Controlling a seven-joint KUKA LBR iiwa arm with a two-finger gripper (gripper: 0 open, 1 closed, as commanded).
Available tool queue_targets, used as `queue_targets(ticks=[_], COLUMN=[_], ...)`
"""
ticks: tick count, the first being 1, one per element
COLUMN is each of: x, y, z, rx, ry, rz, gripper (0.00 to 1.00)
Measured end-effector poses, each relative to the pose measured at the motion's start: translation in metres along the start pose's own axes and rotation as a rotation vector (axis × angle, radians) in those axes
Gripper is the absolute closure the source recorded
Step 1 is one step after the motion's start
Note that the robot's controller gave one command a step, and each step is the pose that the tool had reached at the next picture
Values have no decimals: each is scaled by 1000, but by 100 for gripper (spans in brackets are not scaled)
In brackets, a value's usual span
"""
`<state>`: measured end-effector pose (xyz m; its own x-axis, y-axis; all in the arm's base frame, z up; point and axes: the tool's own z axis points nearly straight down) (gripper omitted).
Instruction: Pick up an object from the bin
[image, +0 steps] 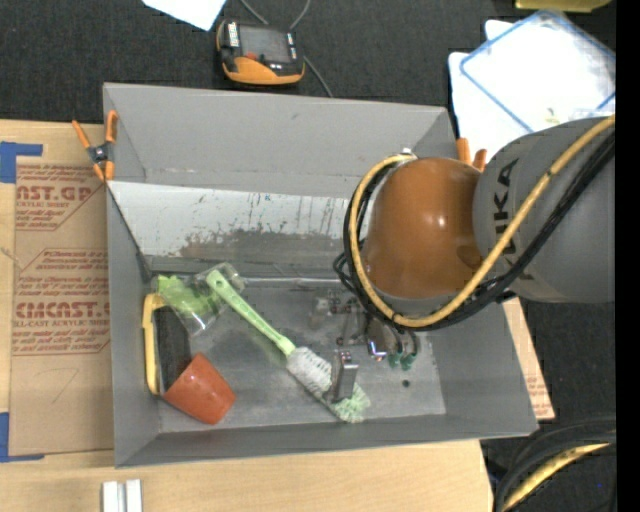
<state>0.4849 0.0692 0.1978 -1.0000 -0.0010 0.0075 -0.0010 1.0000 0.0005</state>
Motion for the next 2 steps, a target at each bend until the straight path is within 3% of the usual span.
queue_targets(ticks=[1, 2], x=[-2, -26], y=[0, -41], z=[-4, 115], rx=[-1, -3], ry=[-8, -9], rz=[1, 160], gripper=[0, 0])
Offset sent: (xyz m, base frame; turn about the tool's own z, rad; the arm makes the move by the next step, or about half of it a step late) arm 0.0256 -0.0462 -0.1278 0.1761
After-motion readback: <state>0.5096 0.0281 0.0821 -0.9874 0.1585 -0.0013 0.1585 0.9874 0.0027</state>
